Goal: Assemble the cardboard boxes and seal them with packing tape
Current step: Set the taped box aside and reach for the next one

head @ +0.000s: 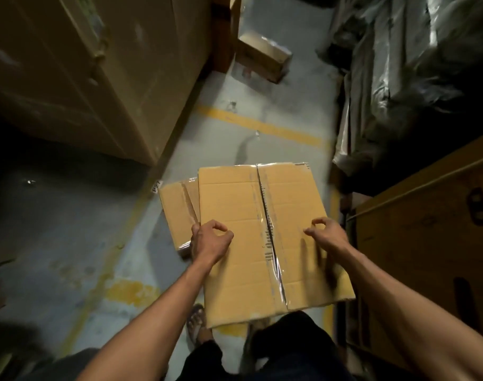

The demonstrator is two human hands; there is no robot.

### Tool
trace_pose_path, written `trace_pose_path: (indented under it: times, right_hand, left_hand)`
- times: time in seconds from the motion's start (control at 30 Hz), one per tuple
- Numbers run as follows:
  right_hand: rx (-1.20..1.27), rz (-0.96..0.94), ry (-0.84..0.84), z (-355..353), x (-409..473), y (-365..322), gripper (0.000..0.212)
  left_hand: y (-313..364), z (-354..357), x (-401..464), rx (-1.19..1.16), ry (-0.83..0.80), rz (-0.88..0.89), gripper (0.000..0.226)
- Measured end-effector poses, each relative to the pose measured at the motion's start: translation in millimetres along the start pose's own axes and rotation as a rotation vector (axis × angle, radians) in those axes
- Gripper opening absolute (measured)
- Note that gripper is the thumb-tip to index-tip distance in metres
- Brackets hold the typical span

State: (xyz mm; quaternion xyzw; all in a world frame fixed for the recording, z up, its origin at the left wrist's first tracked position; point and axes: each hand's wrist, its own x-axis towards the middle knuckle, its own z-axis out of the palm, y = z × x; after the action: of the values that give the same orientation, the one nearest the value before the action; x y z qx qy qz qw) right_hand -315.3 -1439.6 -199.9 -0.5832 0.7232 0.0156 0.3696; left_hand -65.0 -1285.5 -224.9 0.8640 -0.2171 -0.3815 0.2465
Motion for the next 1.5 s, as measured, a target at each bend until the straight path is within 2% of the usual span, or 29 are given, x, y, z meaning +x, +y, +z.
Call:
trace_pose_path:
  times: [0.13,0.3,0.47,0.6,0.73,0.83,0.97,1.17,1.27,1.4,1.43,1.5]
  right_hand:
    - [0.01,0.071,-0.065,0,78,18,0.049]
    - [0.065,0.12,-0.166,24,214,50,0.045]
    - [0.047,0.121,-0.166,39,331,84,0.043]
    - [0.011,0.044,-0.193,57,403,114,0.062]
    - [0.068,0.046,-0.29,88,459,149,0.07]
    - [0.117,0.084,-0.326,112,480,174,0.075]
    - [0.144,0.055,-0.342,135,493,194,0.079]
    - [0.192,0.031,-0.261,141,510,197,0.047]
    - [0.143,0.033,-0.29,139,512,195,0.049]
    - [-0.051,-0.032,-0.287,129,485,179,0.055]
    - [-0.091,-0.055,-0.272,125,474,174,0.052]
    - [-0.115,-0.086,-0.28,116,445,169,0.042]
  left_hand:
    - [26,55,47,0.045,-0.054,-0.062,0.019]
    - [43,156,138,0.06,-0.025,-0.172,0.023]
    - [47,248,225,0.025,-0.027,-0.211,0.024]
    - [51,304,278,0.02,-0.043,-0.193,0.025]
    - [42,349,314,0.028,-0.013,-0.195,0.025]
    - [14,373,327,0.017,0.037,-0.256,0.026]
    - [-5,378,330,0.062,-0.001,-0.231,0.023]
    - [-12,380,358,0.037,-0.034,-0.179,0.021]
    - [-9,380,362,0.092,-0.132,-0.168,0.03]
    - [-1,368,338,0.199,-0.21,-0.217,0.062]
    - [1,363,327,0.193,-0.215,-0.218,0.065]
    - [4,346,298,0.157,-0.25,-0.209,0.057]
